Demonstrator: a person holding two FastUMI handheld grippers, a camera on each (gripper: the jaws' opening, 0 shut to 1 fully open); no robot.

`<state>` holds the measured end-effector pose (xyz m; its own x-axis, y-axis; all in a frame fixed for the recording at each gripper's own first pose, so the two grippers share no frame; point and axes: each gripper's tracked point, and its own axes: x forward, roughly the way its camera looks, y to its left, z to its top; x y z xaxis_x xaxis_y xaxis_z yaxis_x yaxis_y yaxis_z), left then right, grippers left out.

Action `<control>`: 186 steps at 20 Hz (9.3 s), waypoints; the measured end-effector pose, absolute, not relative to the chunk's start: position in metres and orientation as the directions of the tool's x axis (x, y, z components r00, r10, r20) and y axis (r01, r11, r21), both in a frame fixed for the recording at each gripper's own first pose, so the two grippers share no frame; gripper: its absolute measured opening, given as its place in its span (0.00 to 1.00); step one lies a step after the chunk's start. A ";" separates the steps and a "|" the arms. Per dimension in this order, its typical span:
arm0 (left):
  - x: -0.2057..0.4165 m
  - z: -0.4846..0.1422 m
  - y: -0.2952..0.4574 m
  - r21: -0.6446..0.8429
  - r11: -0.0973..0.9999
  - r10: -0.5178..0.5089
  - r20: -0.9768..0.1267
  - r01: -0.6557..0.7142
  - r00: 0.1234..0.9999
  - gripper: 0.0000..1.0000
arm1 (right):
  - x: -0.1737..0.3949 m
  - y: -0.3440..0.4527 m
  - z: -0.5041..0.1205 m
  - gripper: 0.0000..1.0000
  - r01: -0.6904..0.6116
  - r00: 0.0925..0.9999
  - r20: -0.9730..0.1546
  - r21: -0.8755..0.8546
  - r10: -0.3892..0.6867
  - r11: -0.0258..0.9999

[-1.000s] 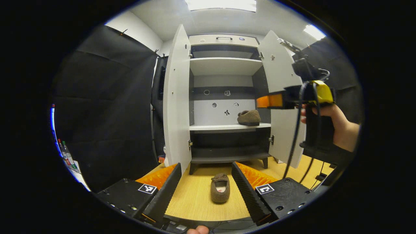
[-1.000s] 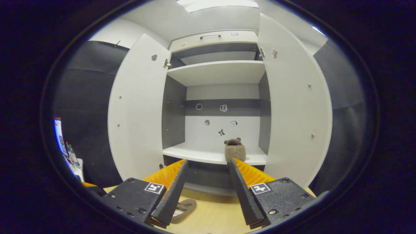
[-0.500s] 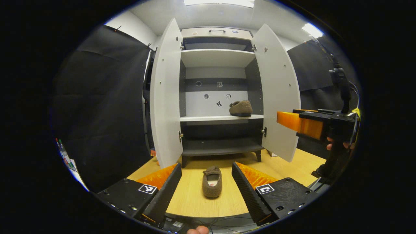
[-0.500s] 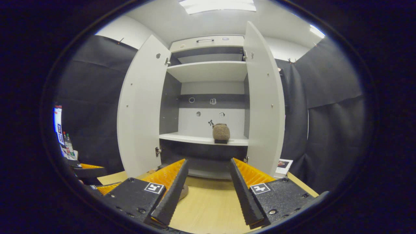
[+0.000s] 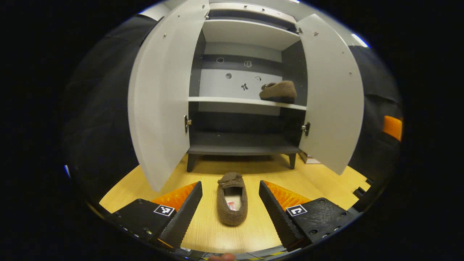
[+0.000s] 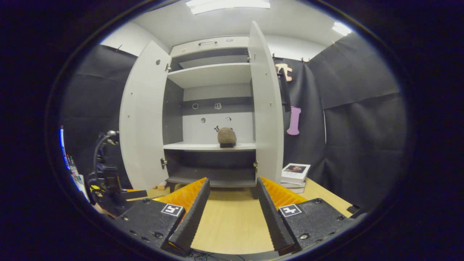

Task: Grab one shoe with the right hand and put it into the shoe cabinet, grab the other shoe with the left hand and put it into the shoe cabinet; then close the right door with the right hand and the left door with the left hand.

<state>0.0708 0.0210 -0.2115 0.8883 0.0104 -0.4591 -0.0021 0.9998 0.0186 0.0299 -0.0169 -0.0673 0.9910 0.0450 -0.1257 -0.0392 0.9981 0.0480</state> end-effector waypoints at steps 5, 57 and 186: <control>0.112 -0.287 0.043 0.027 1.000 0.015 -0.592 0.001 0.806 0.95 | 0.025 -0.026 -0.087 0.82 0.015 0.981 -0.196 0.046 -0.005 0.999; 0.415 -0.081 0.007 -0.016 0.997 0.048 -0.598 -0.072 0.800 0.00 | 0.032 -0.085 -0.110 0.82 0.178 0.952 -0.270 0.097 -0.146 0.979; -0.025 -0.050 -0.049 -0.082 0.995 -0.080 -0.236 0.062 0.968 0.95 | 0.011 -0.053 -0.061 0.96 0.020 0.997 -0.082 0.076 -0.014 0.997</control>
